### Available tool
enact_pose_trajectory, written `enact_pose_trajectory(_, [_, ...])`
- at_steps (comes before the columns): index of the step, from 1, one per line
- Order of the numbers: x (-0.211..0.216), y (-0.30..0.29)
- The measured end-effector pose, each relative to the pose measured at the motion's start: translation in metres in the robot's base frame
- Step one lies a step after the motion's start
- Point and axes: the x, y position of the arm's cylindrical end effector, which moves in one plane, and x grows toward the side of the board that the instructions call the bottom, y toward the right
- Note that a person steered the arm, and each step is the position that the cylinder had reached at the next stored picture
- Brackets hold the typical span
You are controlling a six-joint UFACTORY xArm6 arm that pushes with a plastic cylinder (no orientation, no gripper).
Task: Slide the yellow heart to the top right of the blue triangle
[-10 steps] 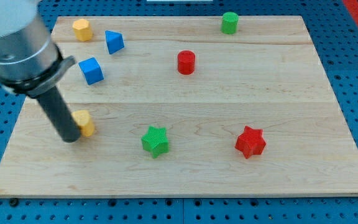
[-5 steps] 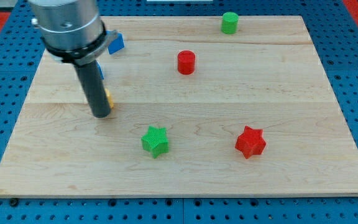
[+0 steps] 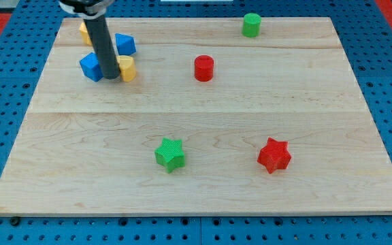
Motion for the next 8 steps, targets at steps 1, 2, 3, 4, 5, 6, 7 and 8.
enact_pose_trajectory(1, [-0.001,0.035])
enact_pose_trajectory(2, [-0.018,0.071])
enact_pose_trajectory(3, [-0.049,0.098])
enact_pose_trajectory(4, [-0.063,0.085])
enact_pose_trajectory(5, [-0.044,0.059])
enact_pose_trajectory(6, [-0.05,0.057])
enact_pose_trajectory(7, [-0.085,0.062])
enact_pose_trajectory(8, [-0.097,0.061])
